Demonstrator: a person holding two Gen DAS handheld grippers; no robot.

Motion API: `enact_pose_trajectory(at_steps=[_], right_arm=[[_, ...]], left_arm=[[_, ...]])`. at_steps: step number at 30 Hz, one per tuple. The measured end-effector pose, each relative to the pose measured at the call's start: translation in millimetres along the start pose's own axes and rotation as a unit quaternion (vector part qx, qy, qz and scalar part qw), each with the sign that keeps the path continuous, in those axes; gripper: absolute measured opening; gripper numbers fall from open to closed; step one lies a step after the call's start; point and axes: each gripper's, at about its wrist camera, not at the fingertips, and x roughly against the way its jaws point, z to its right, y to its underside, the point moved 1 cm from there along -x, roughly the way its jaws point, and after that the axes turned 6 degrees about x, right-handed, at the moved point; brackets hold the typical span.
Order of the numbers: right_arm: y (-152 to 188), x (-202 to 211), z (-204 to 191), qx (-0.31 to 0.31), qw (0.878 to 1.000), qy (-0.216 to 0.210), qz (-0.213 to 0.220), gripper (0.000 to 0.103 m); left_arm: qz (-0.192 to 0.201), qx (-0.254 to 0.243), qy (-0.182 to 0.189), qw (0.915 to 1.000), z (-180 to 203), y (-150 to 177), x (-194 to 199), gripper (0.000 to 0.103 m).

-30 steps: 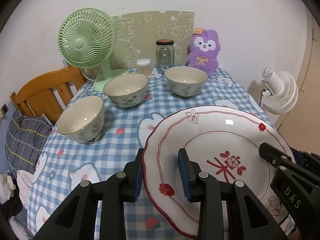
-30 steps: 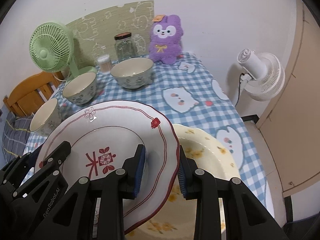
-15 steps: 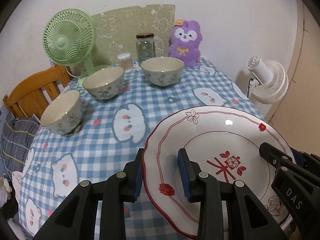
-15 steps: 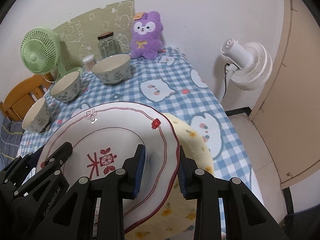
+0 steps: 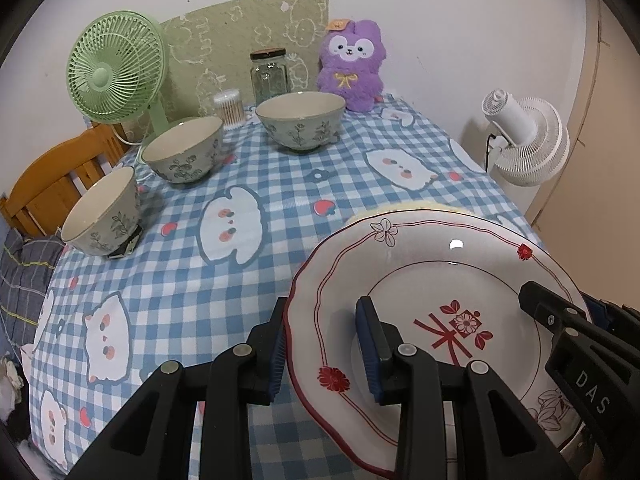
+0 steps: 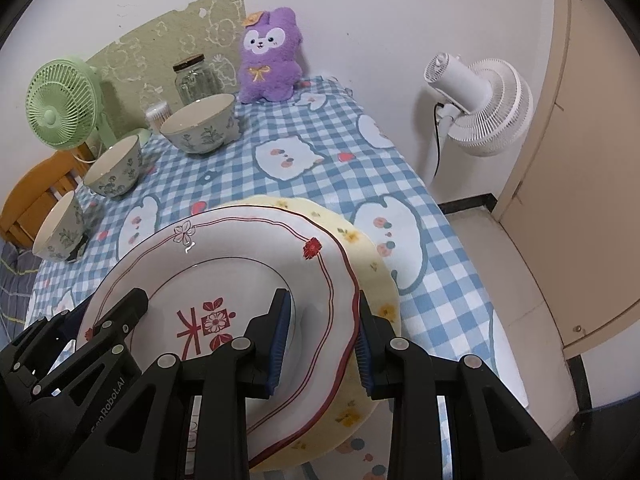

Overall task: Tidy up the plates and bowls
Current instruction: 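Lift the red-rimmed plate and carry it over the yellow plate stack, then lower the red-rimmed plate onto the yellow plates with both grippers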

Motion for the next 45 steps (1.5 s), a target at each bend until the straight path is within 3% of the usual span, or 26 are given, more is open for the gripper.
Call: enact_pose_trajectory(at_steps=[29, 33, 37, 45], right_arm=[[8, -18, -2, -0.006, 1.0, -0.009, -0.012, 0.036], [8, -17, -2, -0.015, 1.0, -0.021, -0.013, 0.046], [10, -17, -9, -0.01, 1.0, -0.026, -0.012, 0.06], [14, -10, -12, -0.014, 0.999, -0.032, -0.014, 0.068]], left_arm=[[0.006, -0.018, -0.005, 0.9998, 0, 11, -13, 0.037], [0.009, -0.033, -0.009, 0.9994, 3, 12, -10, 0.041], [0.011, -0.046, 0.004, 0.9989, 9, 15, -4, 0.057], [0.004, -0.033, 0.011, 0.9994, 5, 17, -3, 0.065]])
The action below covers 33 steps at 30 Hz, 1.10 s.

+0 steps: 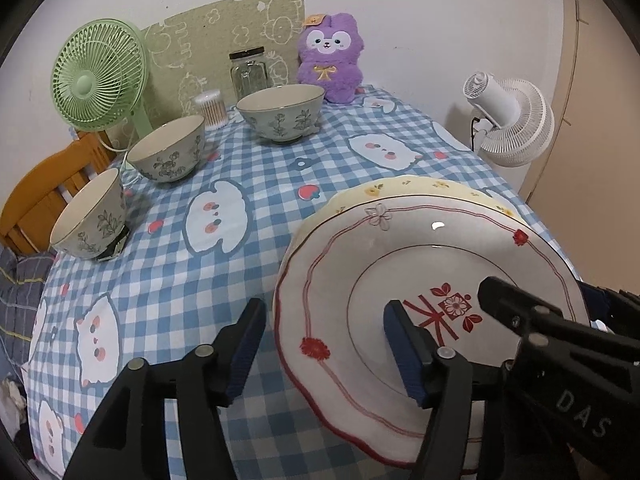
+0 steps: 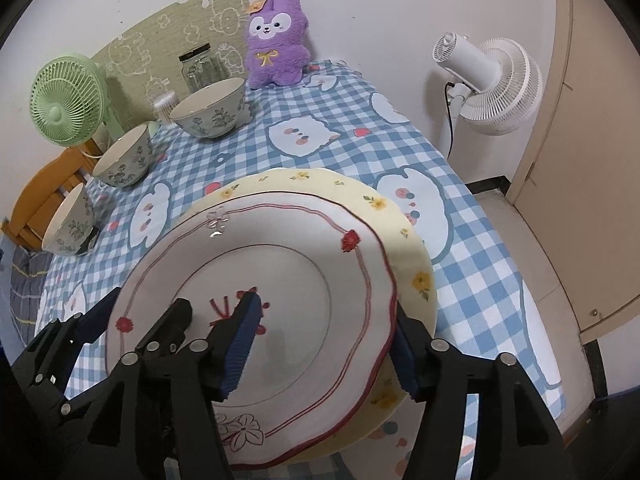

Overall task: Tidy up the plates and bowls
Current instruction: 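Lower the red-rimmed plate onto the yellow plates with both grippers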

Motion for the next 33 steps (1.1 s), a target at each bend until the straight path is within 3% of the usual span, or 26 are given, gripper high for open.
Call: enact_pose_trajectory(at_steps=[6, 14, 28, 30, 33], right_arm=[[8, 9, 1, -0.002, 1.0, 0.015, -0.001, 0.074], [19, 18, 3, -0.009, 1.0, 0.023, -0.007, 0.075], [31, 51, -11, 0.011, 0.999, 0.025, 0.028, 0.074], [33, 57, -14, 0.015, 0.999, 0.02, 0.035, 0.073], [36, 59, -17, 0.014, 0.999, 0.01, 0.035, 0.061]], left_arm=[[-0.002, -0.016, 0.003, 0.9999, 3, 7, 6, 0.07], [0.003, -0.024, 0.008, 0.9997, 5, 14, 16, 0.073], [0.024, -0.012, 0.009, 0.9996, -12, 21, 46, 0.076], [0.026, -0.009, 0.008, 0.9996, -17, 23, 50, 0.077], [0.025, -0.008, 0.006, 0.9996, -20, 26, 53, 0.077]])
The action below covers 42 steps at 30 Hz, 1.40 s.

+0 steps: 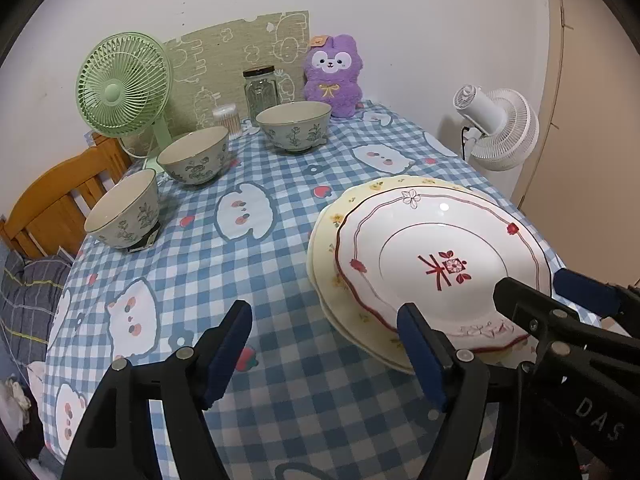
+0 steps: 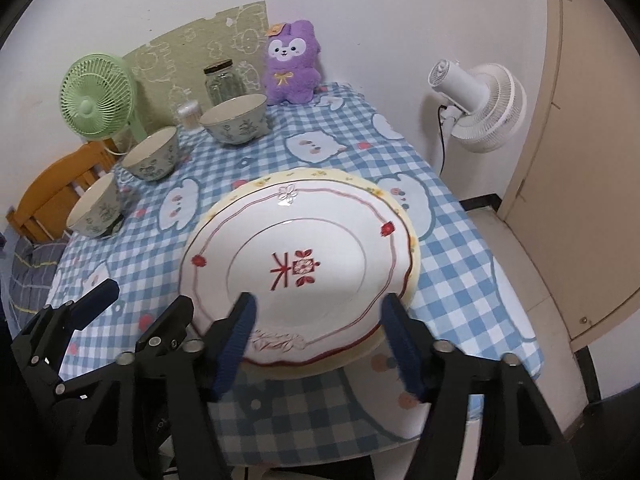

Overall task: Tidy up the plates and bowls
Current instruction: 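Lower the red-rimmed plate onto the yellow plates with both grippers, then open both grippers and pull them back from the plate stack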

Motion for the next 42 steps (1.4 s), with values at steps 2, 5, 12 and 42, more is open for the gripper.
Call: enact_pose_trajectory(at_steps=[2, 5, 12, 42], right_arm=[[2, 1, -2, -0.001, 1.0, -0.005, -0.005, 0.055], [6, 5, -4, 0.002, 1.0, -0.002, -0.005, 0.05], [15, 3, -5, 0.0, 1.0, 0.0, -0.012, 0.043], [-16, 14, -53, 0.04, 0.999, -0.016, 0.027, 0.071]], left_arm=[[-0.003, -0.003, 0.002, 1.0, 0, 2, 2, 0.077], [-0.003, -0.008, 0.009, 0.9999, 3, 6, 7, 0.077], [-0.01, -0.012, 0.012, 0.9998, 8, 14, 3, 0.077], [0.019, 0.025, -0.006, 0.9995, -43, -14, 23, 0.09]])
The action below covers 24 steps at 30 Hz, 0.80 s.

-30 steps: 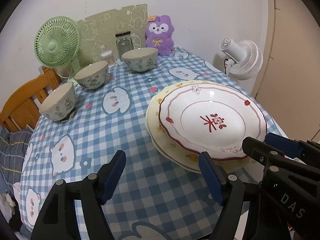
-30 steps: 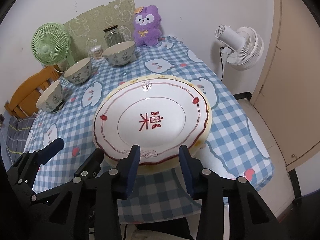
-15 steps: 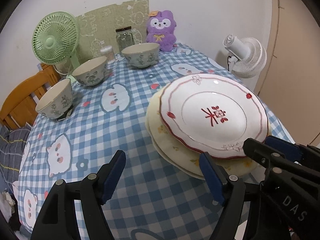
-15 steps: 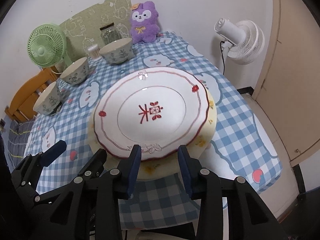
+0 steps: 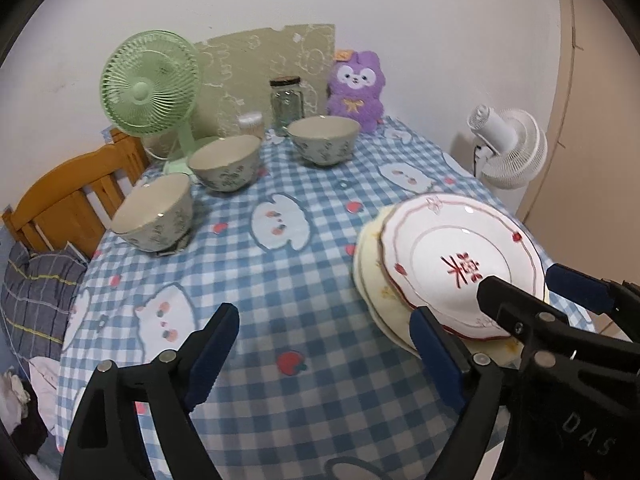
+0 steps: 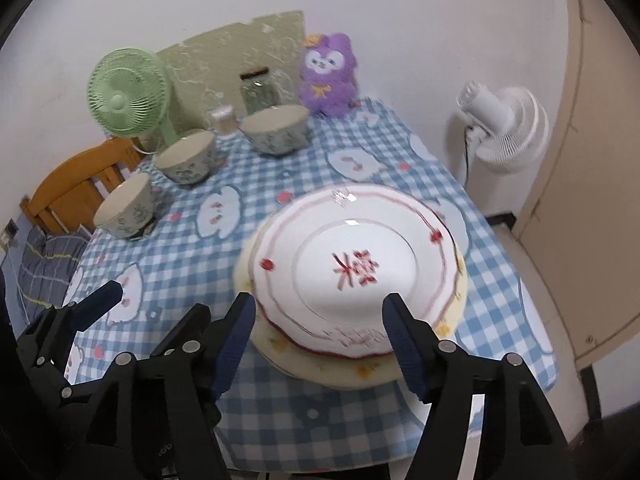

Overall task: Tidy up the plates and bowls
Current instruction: 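Open both grippers and pull them back from the plate stack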

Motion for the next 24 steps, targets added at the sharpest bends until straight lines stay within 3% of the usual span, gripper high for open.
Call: enact_pose_trajectory(at_steps=[7, 24], right_arm=[[-20, 12, -31, 0.029, 0.999, -0.013, 0.026, 0.083], [-67, 2, -100, 0.067, 0.995, -0.041, 0.055, 0.083]], left_arm=[[0.011, 0.03, -0.009, 0.9994, -30, -15, 13, 0.095], [0.038, 0.056, -0.059, 0.9959, -99, -50, 18, 0.096]])
